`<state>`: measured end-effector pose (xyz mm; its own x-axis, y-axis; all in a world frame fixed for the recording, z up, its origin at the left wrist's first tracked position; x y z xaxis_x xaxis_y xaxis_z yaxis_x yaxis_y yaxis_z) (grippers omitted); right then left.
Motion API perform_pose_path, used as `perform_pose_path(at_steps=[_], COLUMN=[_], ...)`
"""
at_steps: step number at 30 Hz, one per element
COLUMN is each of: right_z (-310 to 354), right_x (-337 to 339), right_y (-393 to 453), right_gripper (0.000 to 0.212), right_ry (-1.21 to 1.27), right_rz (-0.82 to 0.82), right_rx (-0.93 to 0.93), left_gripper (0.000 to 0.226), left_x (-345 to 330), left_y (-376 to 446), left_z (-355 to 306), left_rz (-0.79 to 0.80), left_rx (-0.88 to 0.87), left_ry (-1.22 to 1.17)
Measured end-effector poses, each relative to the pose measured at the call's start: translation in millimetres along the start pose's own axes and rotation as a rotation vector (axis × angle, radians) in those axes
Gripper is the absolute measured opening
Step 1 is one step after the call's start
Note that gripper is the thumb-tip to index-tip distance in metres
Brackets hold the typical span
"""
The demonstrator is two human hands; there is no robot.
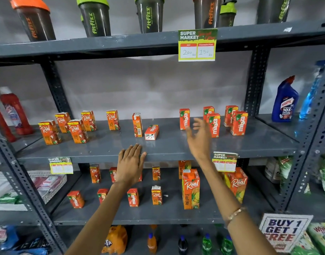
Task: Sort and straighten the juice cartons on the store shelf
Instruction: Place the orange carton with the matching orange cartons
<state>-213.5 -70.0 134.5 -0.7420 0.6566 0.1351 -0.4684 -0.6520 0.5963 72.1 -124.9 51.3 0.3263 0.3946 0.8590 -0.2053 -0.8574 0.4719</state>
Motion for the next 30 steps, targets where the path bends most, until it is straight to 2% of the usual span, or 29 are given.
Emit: perform_pose_path(at_steps=[4,7,9,14,18,21,23,26,28,30], right_z=[-15,-19,-9,-38,-41,-41,-43,-43,-43,-44], right_x=[-71,-91,-59,-30,-26,-31,-32,-27,-14,-11], right_y=[-6,5,27,44,52,48,41,25,7,-12], right_gripper=[0.061,0.057,0.055,0.074,0.062,0.057,0.051,0.029,0.034,0.05], right_ry=[-0.067,-0.096,-0.145,-0.451,-0.515,-0.523,-0.447,-0.081,0.121,0.369], right_rz=[0.229,0.271,0.203,0.212,0.274,0.321,0.348,0.333,0.31,0.302], right_rx=[-0.214,-0.32,-0.299,-0.445,-0.447,-0.382,-0.332,-0.312,-0.37,-0.495], left_gripper=[0.065,0.063,0.063,0.064,0.063,0.065,0.066,0.065,0.065,0.065], left_x=[-8,-17,-5,-19,-21,-24,-27,-34,-40,-46], left_y=[-6,0,5,4,3,0,-2,-6,-13,-16], left_z=[-25,-47,-100,-140,-150,-145,-141,-134,-132,-124], left_rz=[0.037,0.058,0.027,0.041,0.027,0.03,0.033,0.046,0.061,0.067], left_rx=[-0.072,-0.113,-0.206,-0.237,-0.247,-0.24,-0.234,-0.219,-0.207,-0.194], left_ry=[-0.026,-0.052,-0.085,-0.131,-0.125,-0.119,-0.111,-0.118,-0.116,-0.112])
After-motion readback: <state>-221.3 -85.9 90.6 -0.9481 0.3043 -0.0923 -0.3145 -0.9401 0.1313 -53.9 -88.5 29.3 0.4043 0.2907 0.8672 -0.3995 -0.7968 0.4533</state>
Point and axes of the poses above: each hand's wrist, its own y-axis towards the middle knuckle, its own x-axis out of the back of the hand, z = x × y, the point moved 10 cm from there along y, towards the middle knuckle, and after that the axes turned 2 degrees about y, right-handed, at the moved point
